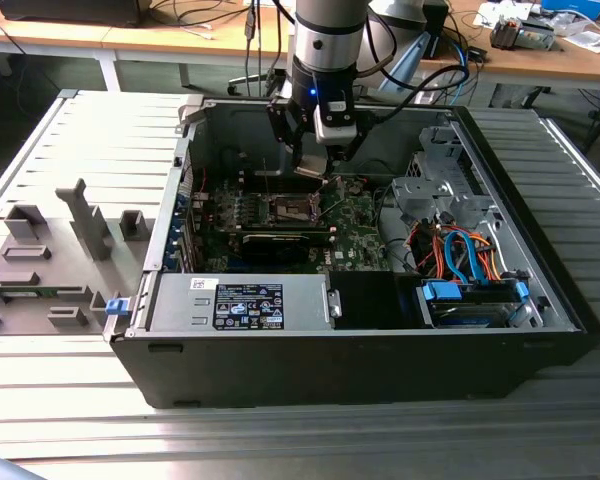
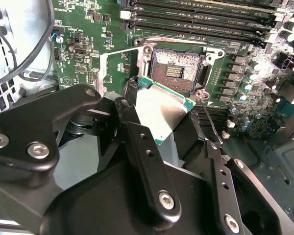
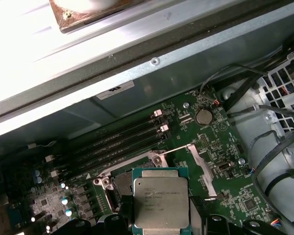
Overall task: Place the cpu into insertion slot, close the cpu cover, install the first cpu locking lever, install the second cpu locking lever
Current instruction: 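Place the cpu into insertion slot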
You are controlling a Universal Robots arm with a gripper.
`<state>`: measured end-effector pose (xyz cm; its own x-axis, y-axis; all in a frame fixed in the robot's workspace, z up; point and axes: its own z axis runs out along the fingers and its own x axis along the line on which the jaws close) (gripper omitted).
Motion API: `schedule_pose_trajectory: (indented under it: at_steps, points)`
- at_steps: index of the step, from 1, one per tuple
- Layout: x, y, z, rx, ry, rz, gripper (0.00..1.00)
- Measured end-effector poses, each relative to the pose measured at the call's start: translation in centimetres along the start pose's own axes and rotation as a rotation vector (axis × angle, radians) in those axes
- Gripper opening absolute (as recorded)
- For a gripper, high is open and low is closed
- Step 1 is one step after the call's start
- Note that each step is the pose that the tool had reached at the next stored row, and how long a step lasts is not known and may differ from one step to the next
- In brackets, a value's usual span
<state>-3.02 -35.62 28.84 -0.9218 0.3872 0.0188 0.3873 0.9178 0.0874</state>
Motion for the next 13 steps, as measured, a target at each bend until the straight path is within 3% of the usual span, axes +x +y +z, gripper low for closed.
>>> schedule_pose_trajectory:
  at_steps: [13]
  points:
    - [0.0,0.0,0.0,-0.0005,-0.002,0.024,0.54]
